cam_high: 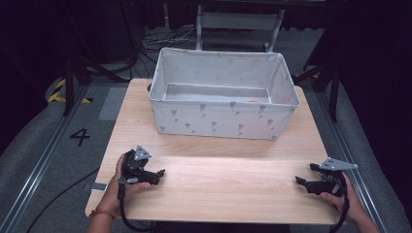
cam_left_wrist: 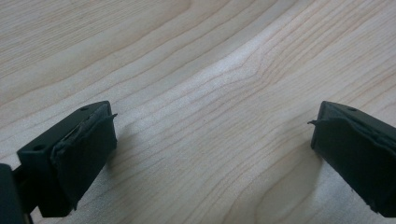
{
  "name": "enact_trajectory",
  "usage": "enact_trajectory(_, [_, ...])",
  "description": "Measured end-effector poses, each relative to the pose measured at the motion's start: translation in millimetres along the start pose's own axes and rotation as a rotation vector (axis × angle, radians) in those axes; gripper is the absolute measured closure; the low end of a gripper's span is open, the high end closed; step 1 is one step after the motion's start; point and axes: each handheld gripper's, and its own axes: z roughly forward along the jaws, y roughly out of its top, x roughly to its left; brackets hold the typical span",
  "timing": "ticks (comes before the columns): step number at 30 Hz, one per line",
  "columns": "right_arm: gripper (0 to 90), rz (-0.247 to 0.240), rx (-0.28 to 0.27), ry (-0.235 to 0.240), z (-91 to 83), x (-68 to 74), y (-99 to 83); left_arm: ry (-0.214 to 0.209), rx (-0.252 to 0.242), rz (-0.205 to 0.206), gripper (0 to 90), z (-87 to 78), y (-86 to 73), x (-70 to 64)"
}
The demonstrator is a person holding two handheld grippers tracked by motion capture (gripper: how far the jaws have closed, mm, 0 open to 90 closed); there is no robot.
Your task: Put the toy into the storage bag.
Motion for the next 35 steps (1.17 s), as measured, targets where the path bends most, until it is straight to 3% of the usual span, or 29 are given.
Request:
enact_trajectory(27, [15.0,-0.001,0.0,0.0,0.1,-0.1,0.0,0.002,-0.001,-0.01,0.3,0.4,0.2,-0.8])
enact_trajectory(35, [14.9,0.0,0.0,-0.001,0.1,0.0,0.0,0.037,-0.004,-0.06,0.0,-0.5,-1.6,-5.8])
